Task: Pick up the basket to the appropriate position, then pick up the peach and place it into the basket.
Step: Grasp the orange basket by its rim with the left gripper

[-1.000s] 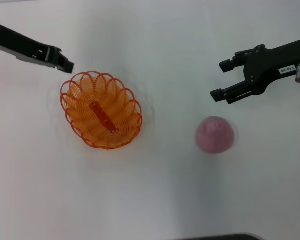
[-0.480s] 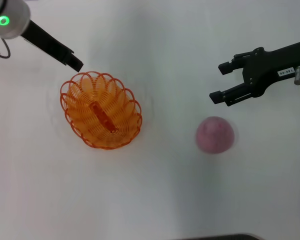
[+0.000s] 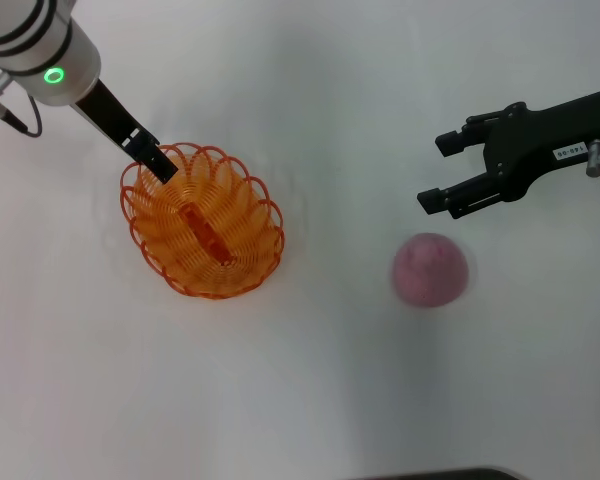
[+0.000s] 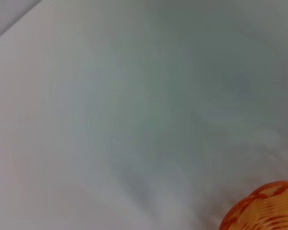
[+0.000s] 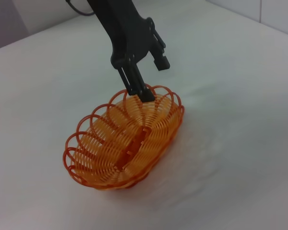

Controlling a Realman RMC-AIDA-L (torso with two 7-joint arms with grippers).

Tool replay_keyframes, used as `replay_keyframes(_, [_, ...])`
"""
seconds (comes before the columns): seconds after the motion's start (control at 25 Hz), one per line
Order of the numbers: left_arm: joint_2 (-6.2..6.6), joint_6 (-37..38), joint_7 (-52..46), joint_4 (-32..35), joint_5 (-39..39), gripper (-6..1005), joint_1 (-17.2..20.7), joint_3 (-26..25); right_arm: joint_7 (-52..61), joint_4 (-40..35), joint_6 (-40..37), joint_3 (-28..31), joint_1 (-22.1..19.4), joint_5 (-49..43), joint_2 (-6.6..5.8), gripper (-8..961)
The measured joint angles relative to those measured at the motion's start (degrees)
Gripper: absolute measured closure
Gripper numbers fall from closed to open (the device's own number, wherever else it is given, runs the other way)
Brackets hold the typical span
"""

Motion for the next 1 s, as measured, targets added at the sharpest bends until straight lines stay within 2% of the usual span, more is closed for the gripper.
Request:
replay_keyframes(0.2, [0.02, -2.0, 0.0, -2.4, 0.0, 98, -0.1, 0.7, 0.1, 0.0, 0.0, 0.0, -0.1, 0.1, -0.01, 12])
replay_keyframes(0.4, [-0.09, -3.1, 0.3, -5.7, 0.0, 192, -0.7, 0.9, 0.1, -0.1, 0.0, 0.0, -0.1, 0.2, 0.10, 12])
replay_keyframes(0.84, [-0.32, -3.1, 0.7, -5.2, 0.0, 623, -0.4, 0.3, 0.0, -0.2, 0.1, 0.5, -0.3, 0.0, 0.16, 13])
replay_keyframes(1.0, [-0.40, -3.0, 0.7, -5.2, 0.0, 694, -0.4, 0.3, -0.1, -0.1, 0.1, 0.8, -0.3, -0.1, 0.16, 12])
